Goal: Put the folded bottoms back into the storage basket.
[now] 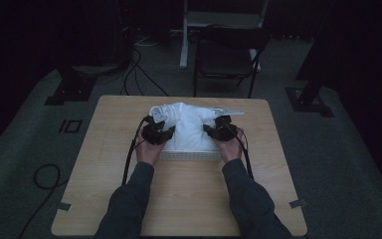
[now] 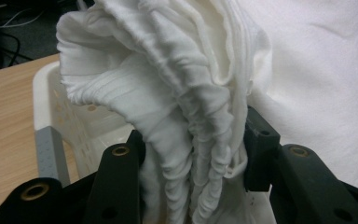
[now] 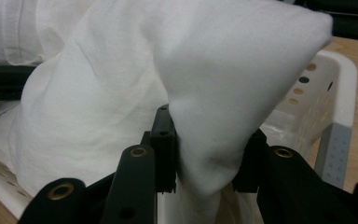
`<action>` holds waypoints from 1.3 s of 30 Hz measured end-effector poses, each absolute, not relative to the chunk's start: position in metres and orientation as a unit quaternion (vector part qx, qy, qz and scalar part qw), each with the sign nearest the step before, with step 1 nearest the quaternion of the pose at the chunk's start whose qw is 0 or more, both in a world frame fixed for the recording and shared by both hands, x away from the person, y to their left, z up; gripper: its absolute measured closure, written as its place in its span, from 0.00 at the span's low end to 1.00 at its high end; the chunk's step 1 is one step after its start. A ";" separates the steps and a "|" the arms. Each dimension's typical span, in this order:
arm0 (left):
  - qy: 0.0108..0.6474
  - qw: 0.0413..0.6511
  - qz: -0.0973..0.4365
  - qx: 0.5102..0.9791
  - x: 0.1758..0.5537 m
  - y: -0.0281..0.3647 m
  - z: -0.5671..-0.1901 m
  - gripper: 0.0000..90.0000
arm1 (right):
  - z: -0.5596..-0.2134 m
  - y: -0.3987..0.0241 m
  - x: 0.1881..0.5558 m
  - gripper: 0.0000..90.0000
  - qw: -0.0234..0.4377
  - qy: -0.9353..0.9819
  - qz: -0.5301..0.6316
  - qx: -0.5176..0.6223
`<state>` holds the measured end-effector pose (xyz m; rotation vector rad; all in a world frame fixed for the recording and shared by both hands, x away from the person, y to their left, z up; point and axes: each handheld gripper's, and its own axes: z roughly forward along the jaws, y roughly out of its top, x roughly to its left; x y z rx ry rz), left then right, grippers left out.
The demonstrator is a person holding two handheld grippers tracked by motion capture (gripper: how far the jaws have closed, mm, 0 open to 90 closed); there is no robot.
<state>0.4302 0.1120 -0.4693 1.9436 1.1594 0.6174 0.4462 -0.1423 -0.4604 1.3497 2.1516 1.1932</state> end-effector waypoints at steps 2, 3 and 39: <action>0.456 0.384 0.243 0.765 0.430 0.111 -0.471 0.65 | -0.463 -0.142 0.446 0.75 0.165 0.757 0.417 0.476; 0.457 0.384 0.241 0.765 0.431 0.111 -0.473 0.65 | -0.464 -0.143 0.447 0.75 0.165 0.757 0.416 0.476; 0.481 0.344 0.227 0.774 0.425 0.107 -0.492 0.59 | -0.486 -0.139 0.440 0.74 0.162 0.781 0.381 0.468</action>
